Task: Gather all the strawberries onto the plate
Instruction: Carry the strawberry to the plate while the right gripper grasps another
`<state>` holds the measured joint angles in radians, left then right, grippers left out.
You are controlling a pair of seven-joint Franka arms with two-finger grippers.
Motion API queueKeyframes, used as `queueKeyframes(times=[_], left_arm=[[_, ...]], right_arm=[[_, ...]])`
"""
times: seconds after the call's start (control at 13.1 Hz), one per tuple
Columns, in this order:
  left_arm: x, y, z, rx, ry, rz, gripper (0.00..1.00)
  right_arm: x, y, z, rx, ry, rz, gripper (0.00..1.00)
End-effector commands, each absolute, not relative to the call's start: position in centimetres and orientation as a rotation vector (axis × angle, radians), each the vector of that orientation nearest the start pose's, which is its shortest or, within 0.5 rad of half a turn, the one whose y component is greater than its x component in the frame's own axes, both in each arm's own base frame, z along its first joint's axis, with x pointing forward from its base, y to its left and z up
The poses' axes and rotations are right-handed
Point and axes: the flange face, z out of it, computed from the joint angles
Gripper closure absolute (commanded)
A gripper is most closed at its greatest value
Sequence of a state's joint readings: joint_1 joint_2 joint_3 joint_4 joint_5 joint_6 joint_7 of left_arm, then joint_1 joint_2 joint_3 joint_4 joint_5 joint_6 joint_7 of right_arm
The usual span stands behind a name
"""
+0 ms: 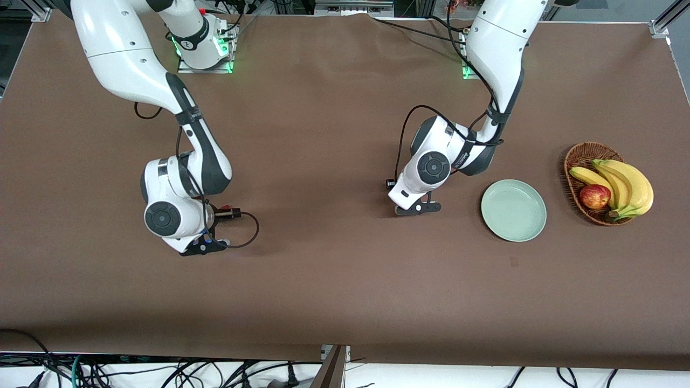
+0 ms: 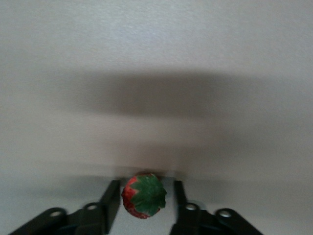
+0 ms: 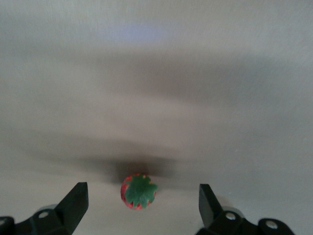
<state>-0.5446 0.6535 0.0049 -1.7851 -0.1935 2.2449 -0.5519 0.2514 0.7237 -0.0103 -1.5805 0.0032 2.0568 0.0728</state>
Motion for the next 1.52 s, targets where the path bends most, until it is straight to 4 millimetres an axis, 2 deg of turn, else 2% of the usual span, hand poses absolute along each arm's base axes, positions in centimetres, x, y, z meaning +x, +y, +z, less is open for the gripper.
queueKeyframes(times=[0.0, 0.15, 0.3, 0.38, 0.46, 0.53, 0.61, 0.69, 0.76, 0.84, 0.91, 0.99, 1.14, 1.22, 1.3, 1.37, 1.45], left_arm=[[54.7, -32.9, 19.0, -3.105, -0.272, 0.323, 0.98], [56.0, -31.3, 23.5, -3.082, -0.296, 0.391, 1.00], [57.9, -27.0, 29.1, -3.038, -0.340, 0.498, 1.00], [59.2, -24.4, 31.1, -3.039, -0.328, 0.540, 1.00], [60.4, -21.8, 32.2, -3.043, -0.327, 0.573, 1.00], [61.1, -18.8, 32.3, -3.030, -0.307, 0.606, 1.00], [62.0, -15.6, 32.4, -3.021, -0.278, 0.590, 1.00], [62.5, -13.6, 31.7, -3.007, -0.226, 0.586, 1.00], [63.3, -10.9, 29.7, -2.998, -0.190, 0.590, 1.00], [64.3, -7.0, 27.9, -3.013, -0.184, 0.575, 1.00], [65.1, -4.8, 26.4, -3.049, -0.119, 0.536, 1.00], [65.3, -4.2, 25.1, -3.069, -0.043, 0.532, 0.99], [64.9, -3.8, 21.7, -3.049, 0.010, 0.600, 0.99], [64.9, -3.6, 20.5, -3.044, 0.014, 0.614, 0.94], [65.1, -3.6, 20.2, -3.049, 0.018, 0.584, 0.69], [65.1, -3.7, 20.0, -3.050, 0.019, 0.584, 0.10], [65.1, -3.6, 20.4, -3.051, 0.001, 0.584, 0.00]], right_arm=[[62.2, 15.6, 19.4, -3.133, -0.277, 0.333, 0.00], [61.5, 15.5, 19.0, -3.130, -0.280, 0.340, 0.00], [60.9, 15.3, 18.5, -3.132, -0.281, 0.314, 0.00], [60.8, 15.3, 18.3, -3.132, -0.276, 0.295, 0.02], [60.8, 15.3, 18.1, -3.132, -0.276, 0.287, 0.10], [60.8, 15.3, 18.1, -3.132, -0.276, 0.285, 0.21], [60.9, 15.4, 18.1, -3.131, -0.278, 0.283, 0.32], [60.8, 15.4, 18.0, -3.131, -0.278, 0.285, 0.43], [60.9, 15.4, 18.1, -3.131, -0.278, 0.283, 0.56], [60.8, 15.5, 18.1, -3.130, -0.278, 0.283, 0.66], [60.9, 15.5, 18.1, -3.130, -0.278, 0.280, 0.74], [61.0, 15.6, 18.1, -3.130, -0.280, 0.278, 0.79], [61.4, 16.1, 18.7, -3.124, -0.268, 0.253, 0.80], [61.8, 16.7, 19.3, -3.115, -0.250, 0.234, 0.80], [62.1, 18.3, 20.1, -3.089, -0.241, 0.207, 0.80], [62.5, 20.8, 21.3, -3.043, -0.220, 0.171, 0.80], [62.7, 22.9, 21.6, -3.007, -0.129, 0.167, 0.80]])
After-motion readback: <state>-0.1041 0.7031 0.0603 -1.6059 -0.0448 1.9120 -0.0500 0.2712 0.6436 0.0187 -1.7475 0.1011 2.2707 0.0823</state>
